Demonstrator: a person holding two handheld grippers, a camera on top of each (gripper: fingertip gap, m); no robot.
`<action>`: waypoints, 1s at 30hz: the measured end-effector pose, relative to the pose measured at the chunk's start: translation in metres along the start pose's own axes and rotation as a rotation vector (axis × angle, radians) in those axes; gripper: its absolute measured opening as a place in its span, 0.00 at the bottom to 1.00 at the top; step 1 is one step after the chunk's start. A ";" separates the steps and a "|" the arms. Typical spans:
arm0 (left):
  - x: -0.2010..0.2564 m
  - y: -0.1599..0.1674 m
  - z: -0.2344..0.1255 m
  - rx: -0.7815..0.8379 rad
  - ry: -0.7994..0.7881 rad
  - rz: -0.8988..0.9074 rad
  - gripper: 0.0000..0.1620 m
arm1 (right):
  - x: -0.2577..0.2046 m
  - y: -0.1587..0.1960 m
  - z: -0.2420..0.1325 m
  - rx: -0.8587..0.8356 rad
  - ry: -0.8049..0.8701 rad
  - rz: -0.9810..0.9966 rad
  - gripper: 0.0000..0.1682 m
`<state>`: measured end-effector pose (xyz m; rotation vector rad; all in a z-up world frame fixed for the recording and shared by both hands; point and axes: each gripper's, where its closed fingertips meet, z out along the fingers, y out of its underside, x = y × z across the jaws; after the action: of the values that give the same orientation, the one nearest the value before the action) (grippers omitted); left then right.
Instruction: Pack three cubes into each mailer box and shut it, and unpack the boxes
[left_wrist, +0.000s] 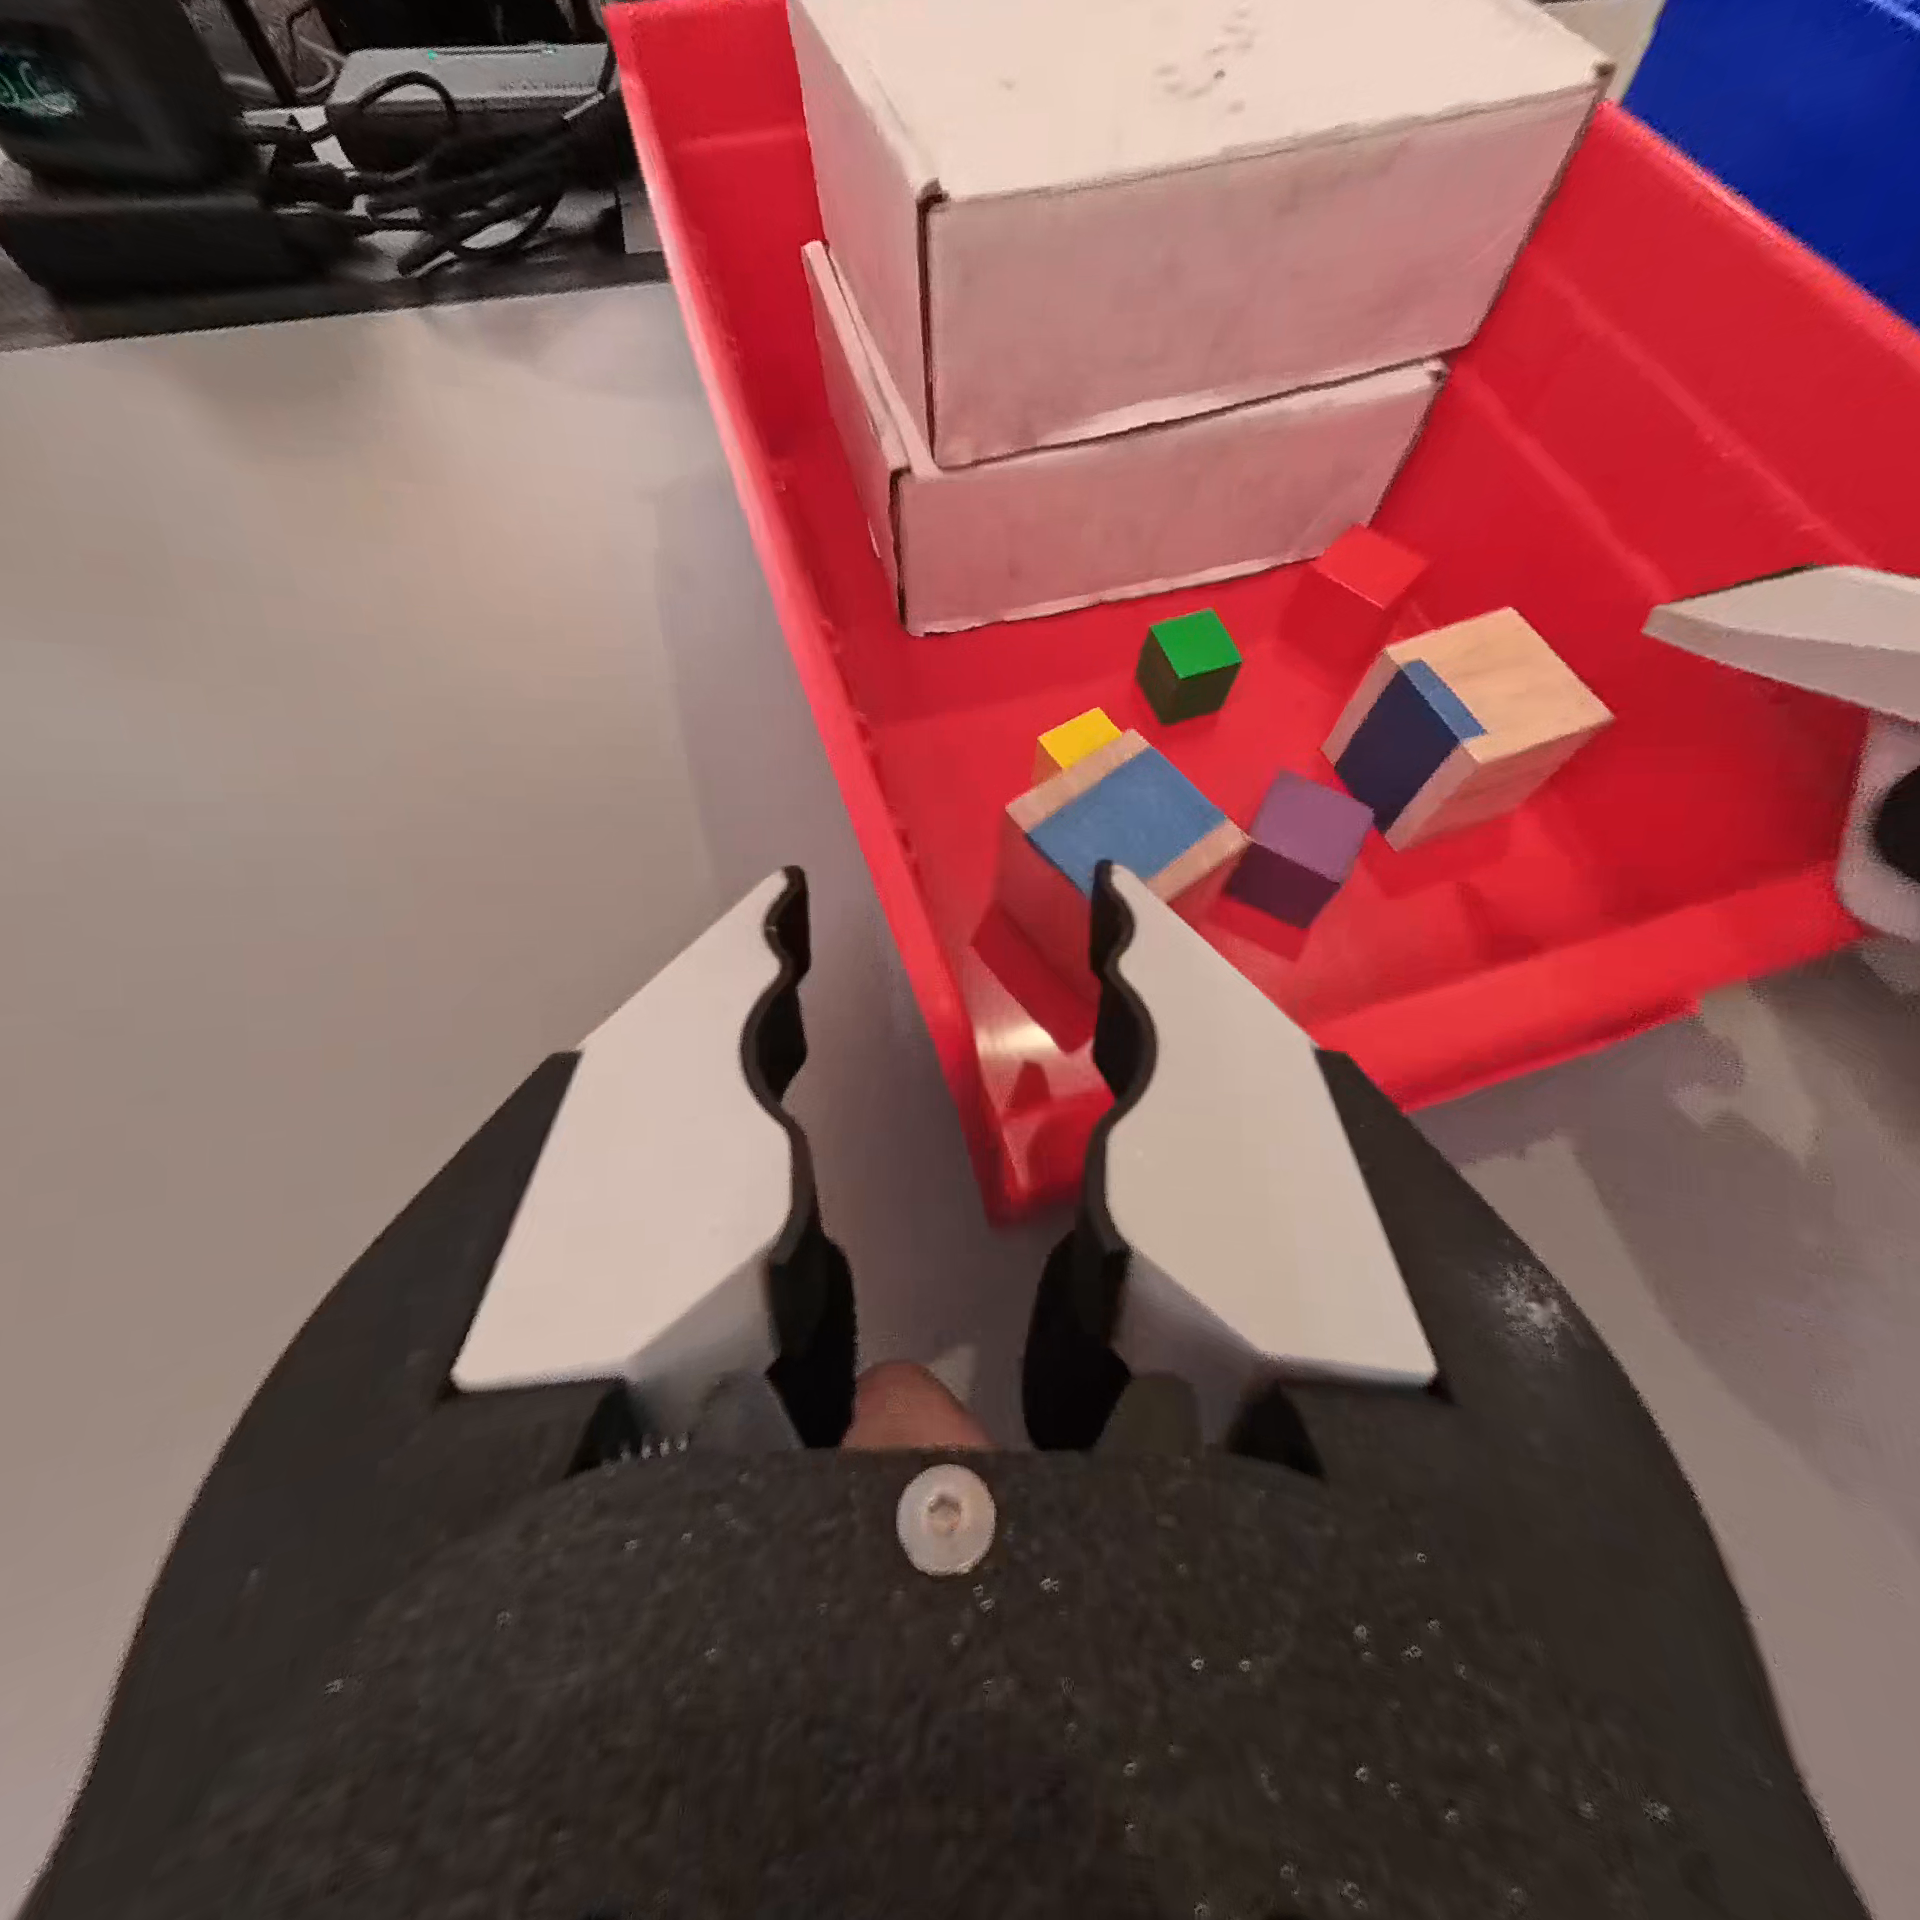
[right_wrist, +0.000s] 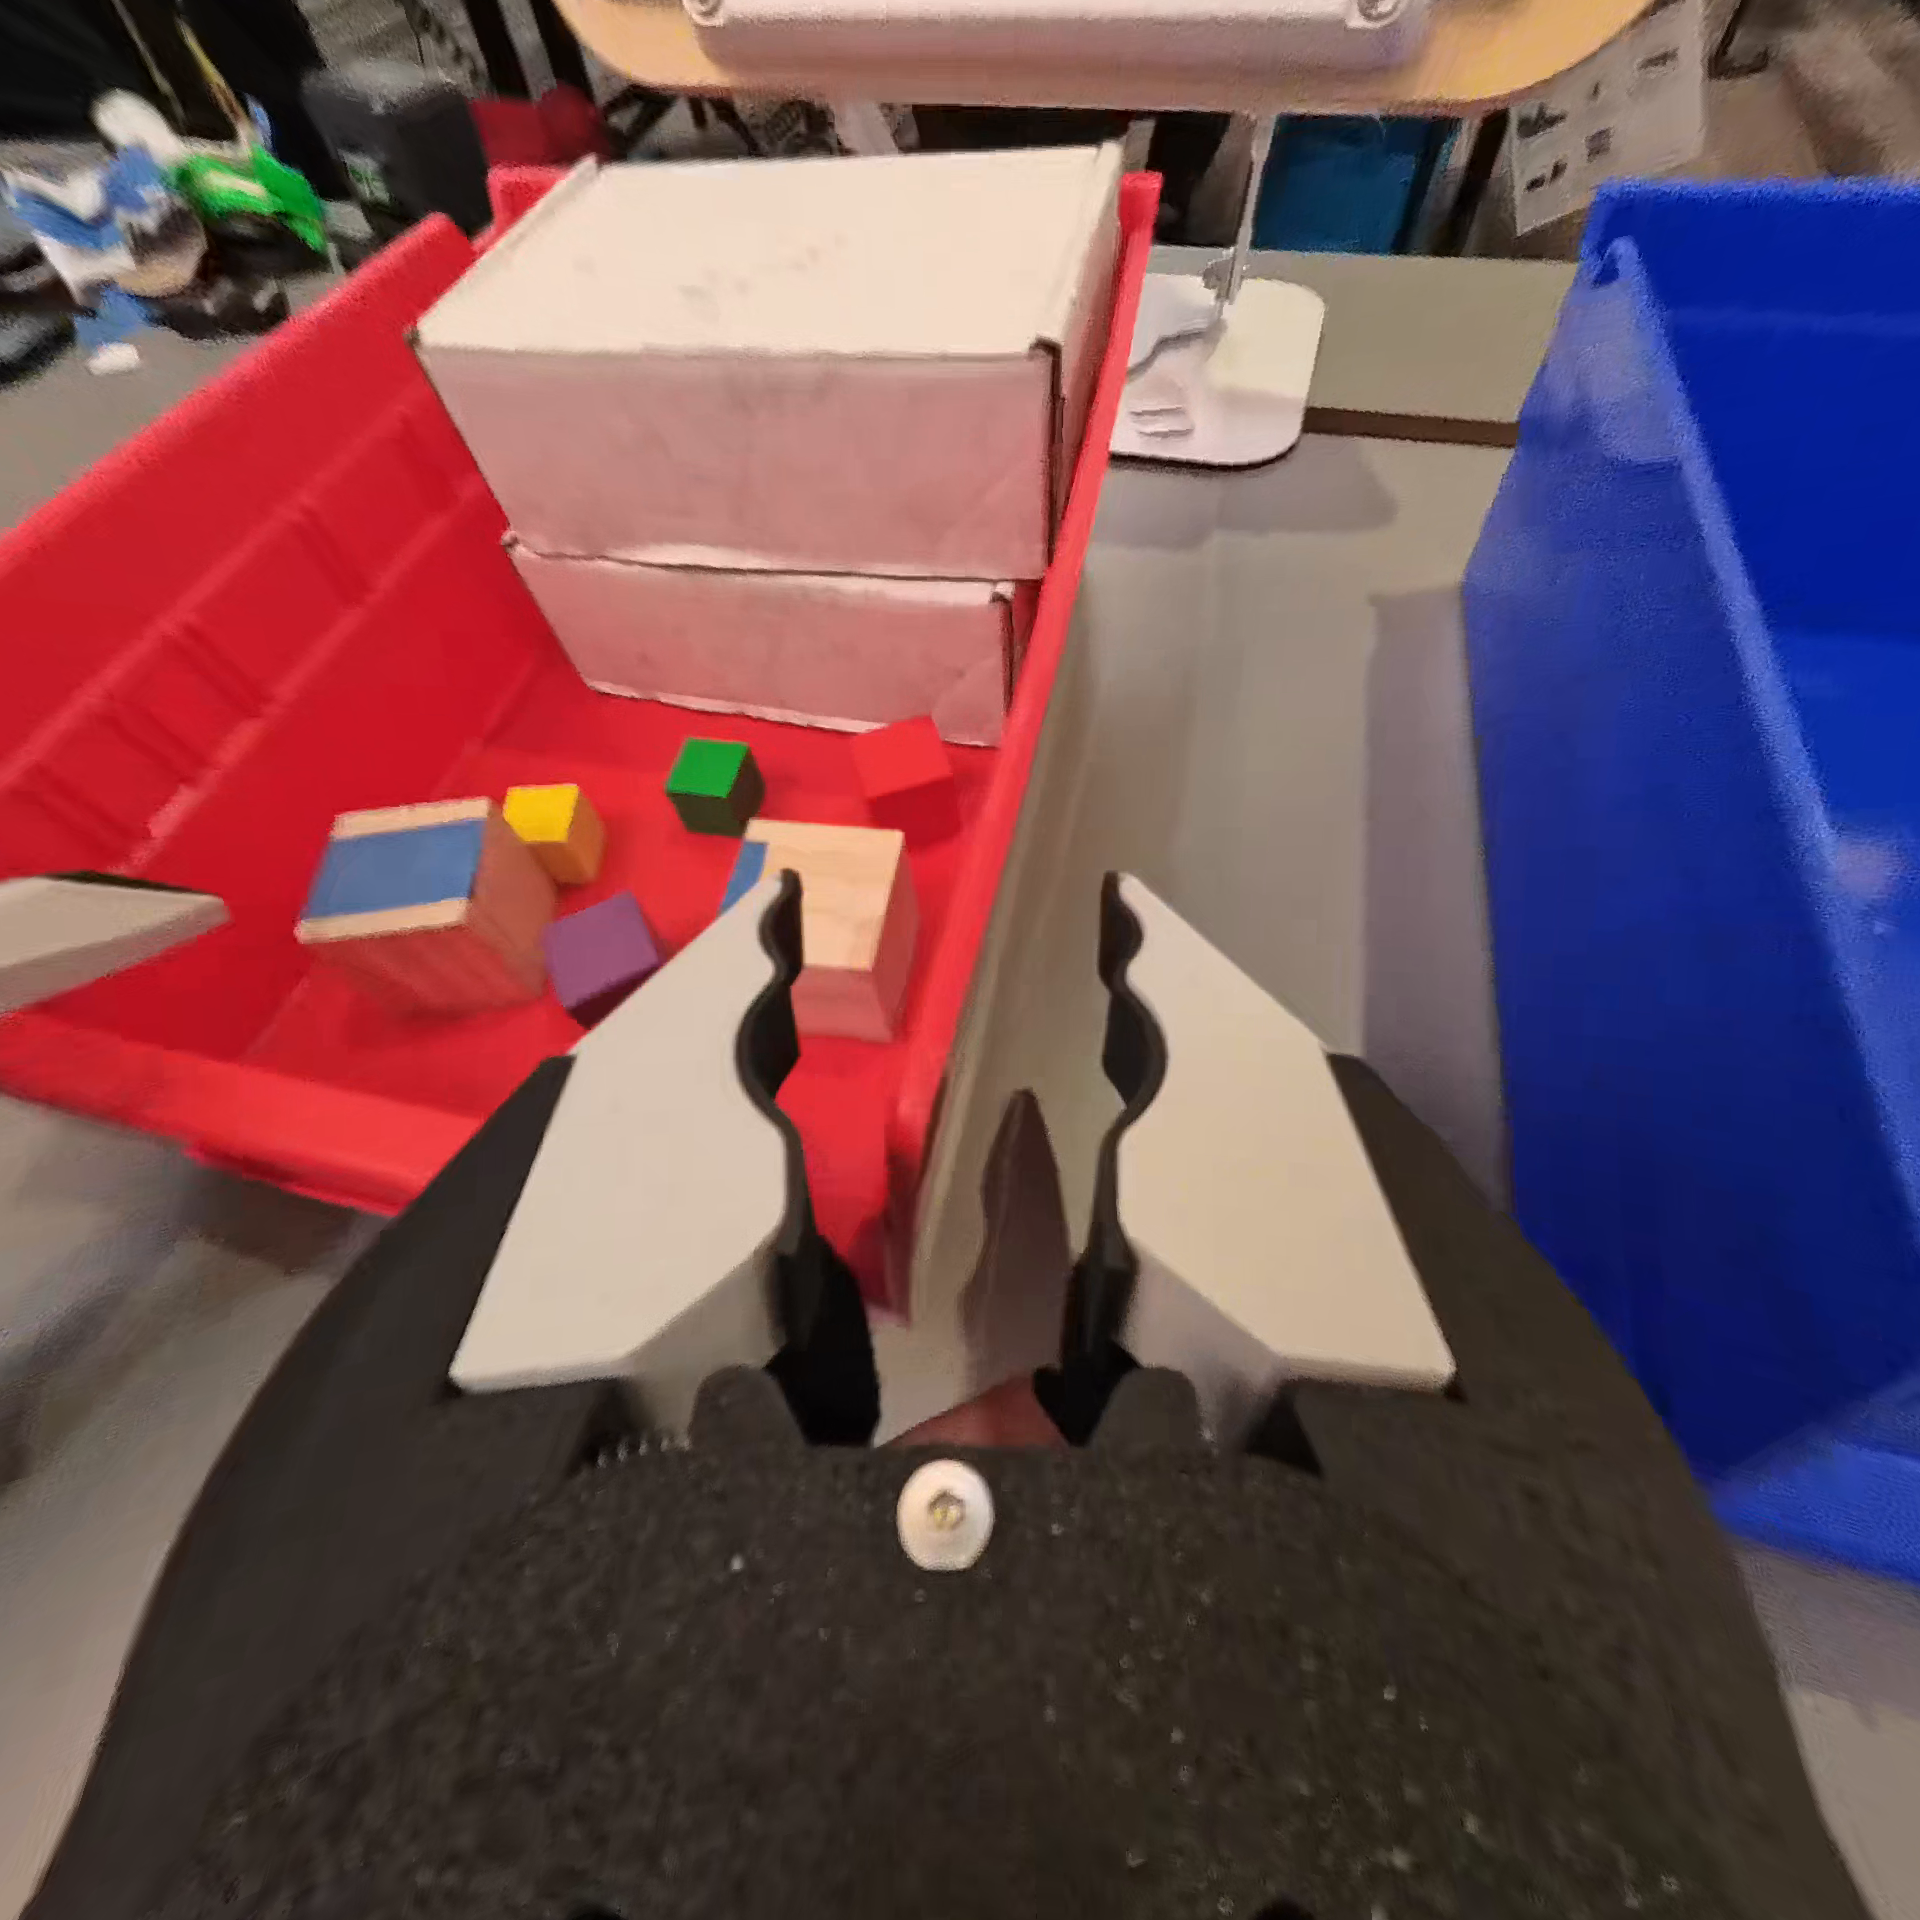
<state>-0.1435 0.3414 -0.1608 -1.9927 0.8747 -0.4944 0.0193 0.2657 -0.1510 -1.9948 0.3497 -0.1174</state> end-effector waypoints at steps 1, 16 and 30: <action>0.000 -0.002 0.006 -0.004 0.006 0.009 0.30 | 0.000 -0.001 0.004 -0.005 0.003 0.024 0.29; -0.138 -0.020 -0.031 0.016 -0.148 -0.009 0.01 | -0.107 -0.036 0.022 0.009 0.134 0.052 0.03; -0.245 0.015 -0.044 -0.010 -0.126 -0.098 0.08 | -0.221 -0.016 0.067 -0.040 0.048 0.020 0.07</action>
<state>-0.3420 0.4924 -0.1519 -2.0591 0.7057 -0.4156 -0.1719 0.3956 -0.1495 -2.0296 0.4061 -0.1468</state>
